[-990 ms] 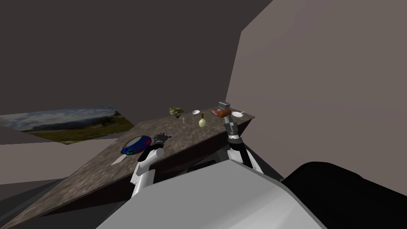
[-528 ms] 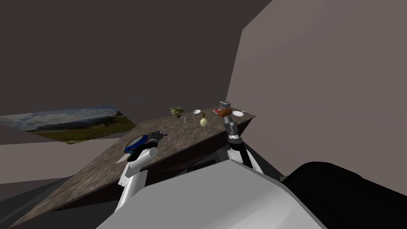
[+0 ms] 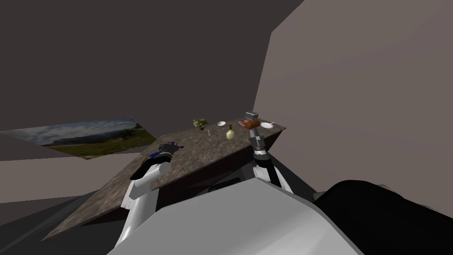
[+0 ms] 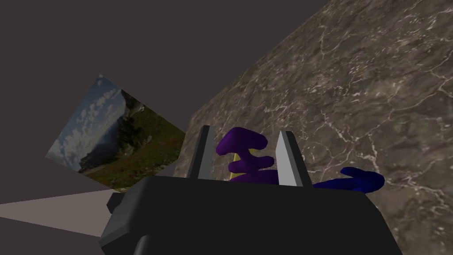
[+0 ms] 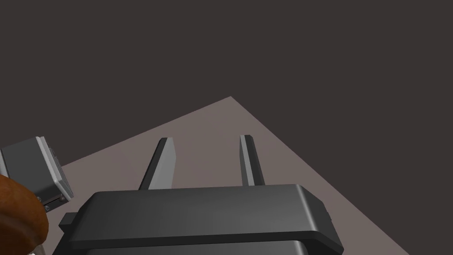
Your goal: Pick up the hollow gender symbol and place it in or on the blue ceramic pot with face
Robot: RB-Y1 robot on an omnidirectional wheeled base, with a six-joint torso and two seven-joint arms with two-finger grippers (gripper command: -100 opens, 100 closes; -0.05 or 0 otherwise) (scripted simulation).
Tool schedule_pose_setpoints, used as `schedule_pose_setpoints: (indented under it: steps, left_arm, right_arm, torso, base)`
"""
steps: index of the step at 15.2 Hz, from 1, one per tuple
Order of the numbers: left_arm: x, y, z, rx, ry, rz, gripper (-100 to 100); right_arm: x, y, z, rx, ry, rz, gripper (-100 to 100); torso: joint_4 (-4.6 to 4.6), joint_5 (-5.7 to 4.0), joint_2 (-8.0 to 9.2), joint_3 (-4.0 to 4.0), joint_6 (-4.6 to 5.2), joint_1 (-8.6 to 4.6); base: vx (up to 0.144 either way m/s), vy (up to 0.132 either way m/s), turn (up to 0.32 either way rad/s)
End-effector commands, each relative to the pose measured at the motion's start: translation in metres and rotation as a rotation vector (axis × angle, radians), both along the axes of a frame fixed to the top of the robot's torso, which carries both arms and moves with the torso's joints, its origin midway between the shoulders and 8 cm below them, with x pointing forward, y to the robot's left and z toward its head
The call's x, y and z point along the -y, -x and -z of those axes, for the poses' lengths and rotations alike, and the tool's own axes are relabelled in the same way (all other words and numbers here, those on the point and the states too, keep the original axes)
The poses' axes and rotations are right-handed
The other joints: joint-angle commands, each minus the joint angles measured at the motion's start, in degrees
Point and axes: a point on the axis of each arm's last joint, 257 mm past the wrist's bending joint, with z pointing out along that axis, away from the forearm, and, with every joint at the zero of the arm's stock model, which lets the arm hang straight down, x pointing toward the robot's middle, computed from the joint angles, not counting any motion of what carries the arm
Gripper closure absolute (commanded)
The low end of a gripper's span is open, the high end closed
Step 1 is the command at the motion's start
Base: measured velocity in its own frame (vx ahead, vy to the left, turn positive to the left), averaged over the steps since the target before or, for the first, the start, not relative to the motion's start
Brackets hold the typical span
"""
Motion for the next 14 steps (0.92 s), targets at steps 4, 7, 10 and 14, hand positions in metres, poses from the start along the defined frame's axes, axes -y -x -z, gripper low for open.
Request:
schedule_pose_setpoints:
  steps: [4,7,10,14]
  left_arm:
    - [0.008,0.003,-0.028,0.051,0.051,0.016,100]
    - [0.017,0.006,-0.044,0.085,0.096,0.028,100]
    - [0.025,0.009,-0.053,0.109,0.142,0.037,100]
    - [0.03,0.011,-0.054,0.119,0.172,0.038,100]
  right_arm:
    - [0.0,0.0,0.0,0.0,0.0,0.0,0]
    - [0.0,0.0,0.0,0.0,0.0,0.0,0]
    - [0.0,0.0,0.0,0.0,0.0,0.0,0]
    - [0.0,0.0,0.0,0.0,0.0,0.0,0]
  torso:
    - [0.0,0.02,-0.03,-0.01,0.01,-0.02]
    - [0.02,0.04,-0.02,0.0,0.03,-0.01]
    - [0.0,0.09,-0.02,-0.01,0.02,0.03]
    - [-0.05,0.09,-0.07,-0.06,0.07,-0.17]
  base:
    - [-0.026,0.115,0.001]
    - [-0.026,0.126,0.001]
    - [-0.028,0.117,0.001]
    - [-0.019,0.071,0.001]
